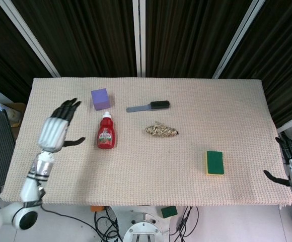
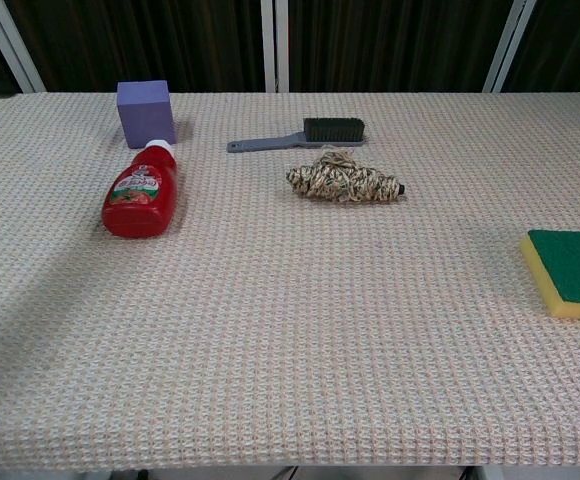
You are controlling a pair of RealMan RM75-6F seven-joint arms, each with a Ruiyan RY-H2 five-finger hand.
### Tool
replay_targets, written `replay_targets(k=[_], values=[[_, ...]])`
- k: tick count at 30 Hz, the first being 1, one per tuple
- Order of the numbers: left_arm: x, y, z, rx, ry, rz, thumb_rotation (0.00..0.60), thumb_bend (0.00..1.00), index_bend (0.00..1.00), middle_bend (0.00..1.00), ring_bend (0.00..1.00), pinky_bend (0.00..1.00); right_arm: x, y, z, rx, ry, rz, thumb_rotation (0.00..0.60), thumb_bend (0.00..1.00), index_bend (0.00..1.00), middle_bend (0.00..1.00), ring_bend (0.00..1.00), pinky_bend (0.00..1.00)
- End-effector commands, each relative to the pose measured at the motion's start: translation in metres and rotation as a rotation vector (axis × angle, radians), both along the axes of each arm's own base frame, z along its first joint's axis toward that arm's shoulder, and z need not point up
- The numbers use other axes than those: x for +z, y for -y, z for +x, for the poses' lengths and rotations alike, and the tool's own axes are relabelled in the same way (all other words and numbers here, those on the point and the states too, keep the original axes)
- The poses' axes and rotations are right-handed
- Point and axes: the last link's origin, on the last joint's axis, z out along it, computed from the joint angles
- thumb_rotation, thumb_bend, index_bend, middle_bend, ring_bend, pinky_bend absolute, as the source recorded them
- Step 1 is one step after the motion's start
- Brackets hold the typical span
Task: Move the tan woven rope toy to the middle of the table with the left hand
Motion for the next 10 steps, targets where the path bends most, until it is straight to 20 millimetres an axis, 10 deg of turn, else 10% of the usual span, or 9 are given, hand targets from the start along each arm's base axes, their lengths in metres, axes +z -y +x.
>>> replay_targets(k=[1, 10], values=[[0.030, 0.091, -0.081, 0.122, -0.116, 0.053, 0.451, 0.01, 0.05, 0.05, 0.04, 0.19, -0.002, -0.006, -0.004, -0.016, -0.038, 0.003, 0.600, 0.18, 0.00, 0.00, 0.00, 0.00], [0.040, 0.130, -0.121, 0.220, -0.119, 0.055, 0.361, 0.00, 0.05, 0.04, 0.04, 0.18, 0.001, -0.017, -0.010, -0.037, -0.101, 0.020, 0.600, 0.18, 0.00, 0.00, 0.00, 0.00]])
